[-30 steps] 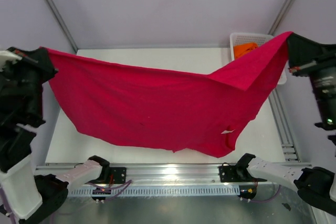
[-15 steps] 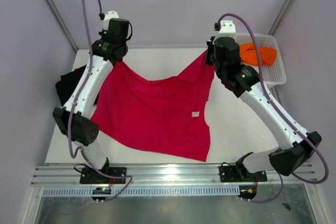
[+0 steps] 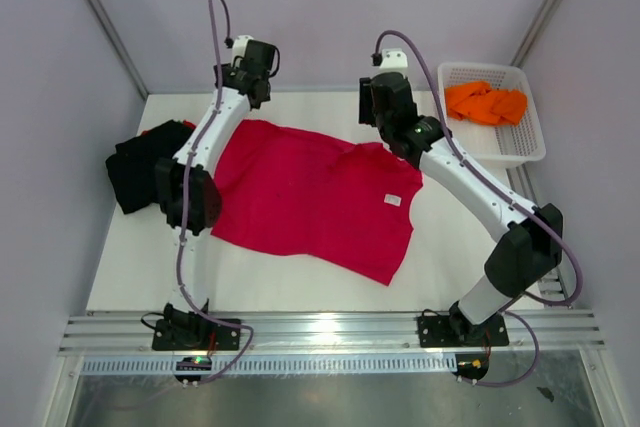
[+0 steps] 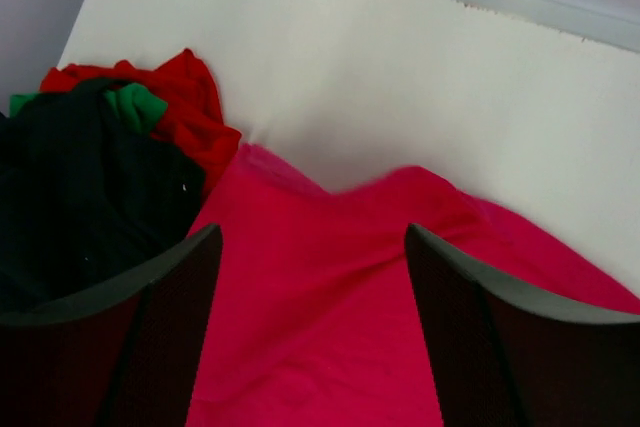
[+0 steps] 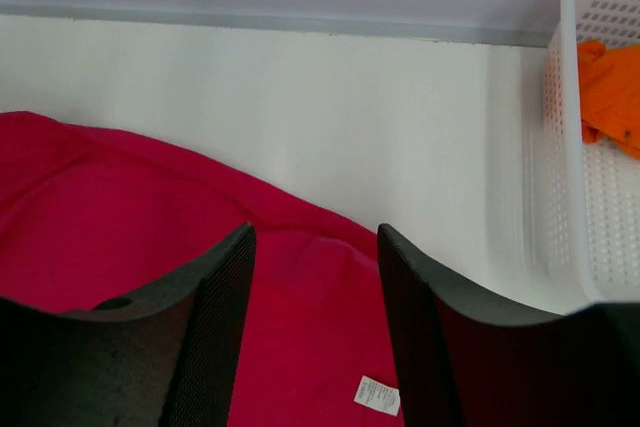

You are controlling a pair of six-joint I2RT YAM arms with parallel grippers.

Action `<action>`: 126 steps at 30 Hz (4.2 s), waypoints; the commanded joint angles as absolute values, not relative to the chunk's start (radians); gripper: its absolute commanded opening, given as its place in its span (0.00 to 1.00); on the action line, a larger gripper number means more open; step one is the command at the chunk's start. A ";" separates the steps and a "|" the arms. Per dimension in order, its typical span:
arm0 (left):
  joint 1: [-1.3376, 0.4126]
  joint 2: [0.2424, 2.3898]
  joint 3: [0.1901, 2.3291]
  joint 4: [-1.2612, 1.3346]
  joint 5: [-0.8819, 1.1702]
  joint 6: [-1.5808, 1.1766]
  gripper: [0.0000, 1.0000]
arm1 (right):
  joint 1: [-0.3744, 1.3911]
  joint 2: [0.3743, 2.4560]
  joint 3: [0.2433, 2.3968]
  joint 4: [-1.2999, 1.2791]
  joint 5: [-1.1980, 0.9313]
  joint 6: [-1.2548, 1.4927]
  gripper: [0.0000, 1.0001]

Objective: Fold and stack the t-shirts
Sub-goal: Flatten out the tshirt

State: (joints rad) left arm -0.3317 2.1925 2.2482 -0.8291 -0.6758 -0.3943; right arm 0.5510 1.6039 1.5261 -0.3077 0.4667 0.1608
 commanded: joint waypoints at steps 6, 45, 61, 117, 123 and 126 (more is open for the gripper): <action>-0.327 2.057 2.129 -0.804 -0.704 -0.442 0.81 | 0.546 1.534 1.384 -0.250 0.514 0.196 0.56; -0.503 1.845 1.569 -0.962 -0.350 -0.684 0.82 | 0.647 1.457 0.982 -0.508 -0.147 0.499 0.56; -0.505 1.947 1.565 -0.930 -0.282 -0.730 0.81 | 0.647 1.637 0.985 -0.457 -0.179 0.453 0.56; -0.505 1.766 1.712 -1.040 -0.270 -0.769 0.81 | 0.647 1.285 0.951 -0.505 0.337 0.331 0.56; -0.505 1.758 1.718 -1.043 -0.287 -0.759 0.81 | 0.649 1.426 1.023 -0.557 0.607 0.253 0.56; -0.505 1.759 1.718 -1.046 -0.290 -0.756 0.81 | 0.649 1.479 1.043 -0.563 0.631 0.236 0.56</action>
State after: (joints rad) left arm -0.5076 1.7733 1.7031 -1.0592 -0.2733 -0.7567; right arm 0.6422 1.4593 0.9916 -0.5503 0.5007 0.2829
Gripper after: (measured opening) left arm 0.812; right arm 0.563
